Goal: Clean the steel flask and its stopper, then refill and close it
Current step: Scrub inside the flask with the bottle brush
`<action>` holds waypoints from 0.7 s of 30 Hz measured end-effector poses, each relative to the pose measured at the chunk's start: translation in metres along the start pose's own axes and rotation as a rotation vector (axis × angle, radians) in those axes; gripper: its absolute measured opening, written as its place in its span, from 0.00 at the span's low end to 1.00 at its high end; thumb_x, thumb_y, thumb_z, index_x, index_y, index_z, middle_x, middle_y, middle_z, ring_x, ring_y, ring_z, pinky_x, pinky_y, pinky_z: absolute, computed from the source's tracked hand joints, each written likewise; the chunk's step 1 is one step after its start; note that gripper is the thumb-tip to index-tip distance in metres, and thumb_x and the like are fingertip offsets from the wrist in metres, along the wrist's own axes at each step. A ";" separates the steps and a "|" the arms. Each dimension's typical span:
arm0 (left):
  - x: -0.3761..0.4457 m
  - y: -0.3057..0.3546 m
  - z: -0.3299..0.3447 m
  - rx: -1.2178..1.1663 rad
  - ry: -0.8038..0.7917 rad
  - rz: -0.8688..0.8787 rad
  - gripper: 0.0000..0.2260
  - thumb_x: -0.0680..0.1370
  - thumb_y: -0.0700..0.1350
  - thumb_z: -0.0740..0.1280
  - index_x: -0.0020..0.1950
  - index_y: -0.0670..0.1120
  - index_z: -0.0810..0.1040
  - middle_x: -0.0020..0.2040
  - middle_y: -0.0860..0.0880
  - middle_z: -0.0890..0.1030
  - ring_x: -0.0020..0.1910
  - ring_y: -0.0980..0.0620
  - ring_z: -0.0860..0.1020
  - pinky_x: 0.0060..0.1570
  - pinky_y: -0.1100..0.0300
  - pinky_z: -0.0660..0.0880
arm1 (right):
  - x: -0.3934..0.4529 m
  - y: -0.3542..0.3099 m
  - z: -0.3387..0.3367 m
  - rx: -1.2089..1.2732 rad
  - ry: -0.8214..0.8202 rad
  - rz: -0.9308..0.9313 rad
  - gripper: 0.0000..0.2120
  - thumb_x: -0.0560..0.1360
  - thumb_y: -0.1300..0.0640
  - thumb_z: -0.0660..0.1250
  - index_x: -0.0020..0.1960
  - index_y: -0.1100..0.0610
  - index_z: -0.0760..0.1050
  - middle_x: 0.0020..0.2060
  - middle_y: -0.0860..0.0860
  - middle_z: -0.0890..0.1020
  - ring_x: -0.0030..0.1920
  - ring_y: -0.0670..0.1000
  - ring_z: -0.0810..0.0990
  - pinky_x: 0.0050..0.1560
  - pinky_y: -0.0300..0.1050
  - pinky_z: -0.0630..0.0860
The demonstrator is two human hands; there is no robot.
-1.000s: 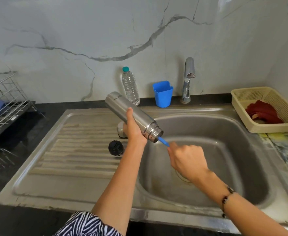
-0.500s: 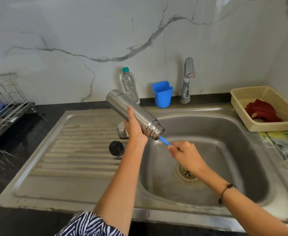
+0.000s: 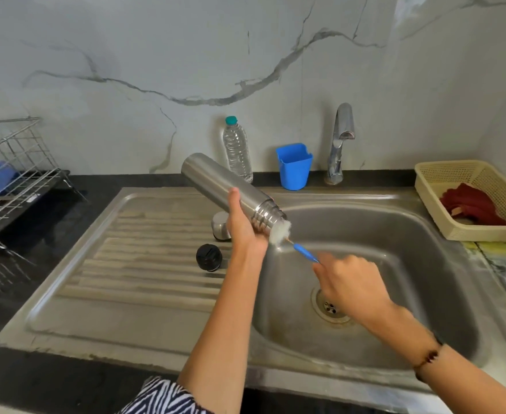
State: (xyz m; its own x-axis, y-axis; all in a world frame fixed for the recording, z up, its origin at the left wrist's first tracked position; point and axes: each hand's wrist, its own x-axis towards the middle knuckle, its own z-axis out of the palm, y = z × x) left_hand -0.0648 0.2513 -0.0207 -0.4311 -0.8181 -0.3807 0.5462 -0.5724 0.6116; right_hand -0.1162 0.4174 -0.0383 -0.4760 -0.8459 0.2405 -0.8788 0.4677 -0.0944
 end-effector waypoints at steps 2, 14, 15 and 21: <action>-0.004 -0.008 0.004 0.103 0.028 0.000 0.19 0.74 0.53 0.71 0.57 0.41 0.75 0.42 0.43 0.80 0.39 0.46 0.81 0.48 0.48 0.80 | 0.006 -0.009 0.004 0.012 0.026 0.025 0.16 0.53 0.59 0.80 0.29 0.58 0.72 0.14 0.53 0.70 0.13 0.58 0.69 0.22 0.33 0.50; 0.002 0.007 0.013 0.230 0.124 0.116 0.20 0.73 0.50 0.72 0.58 0.39 0.74 0.41 0.45 0.79 0.36 0.48 0.80 0.37 0.54 0.80 | -0.005 -0.004 0.004 -0.027 0.178 -0.035 0.05 0.64 0.59 0.62 0.29 0.57 0.71 0.14 0.51 0.67 0.12 0.55 0.66 0.24 0.33 0.52; 0.004 0.009 0.011 0.221 0.126 0.115 0.19 0.74 0.50 0.72 0.57 0.40 0.74 0.40 0.45 0.78 0.35 0.48 0.79 0.36 0.55 0.80 | -0.006 -0.004 0.005 -0.003 0.174 -0.022 0.08 0.66 0.58 0.59 0.30 0.57 0.71 0.14 0.51 0.68 0.12 0.56 0.66 0.24 0.34 0.53; 0.004 0.010 0.007 0.236 0.102 0.065 0.16 0.72 0.53 0.72 0.51 0.43 0.76 0.40 0.46 0.80 0.35 0.48 0.80 0.38 0.54 0.79 | 0.009 -0.014 0.003 0.177 0.022 0.061 0.11 0.79 0.50 0.57 0.47 0.56 0.73 0.39 0.56 0.81 0.43 0.62 0.79 0.34 0.47 0.63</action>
State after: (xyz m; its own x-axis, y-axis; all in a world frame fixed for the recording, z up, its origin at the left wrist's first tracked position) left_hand -0.0656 0.2428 -0.0114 -0.3196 -0.8608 -0.3961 0.3828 -0.4997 0.7770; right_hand -0.1083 0.4027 -0.0379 -0.5299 -0.8106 0.2494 -0.8410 0.4642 -0.2779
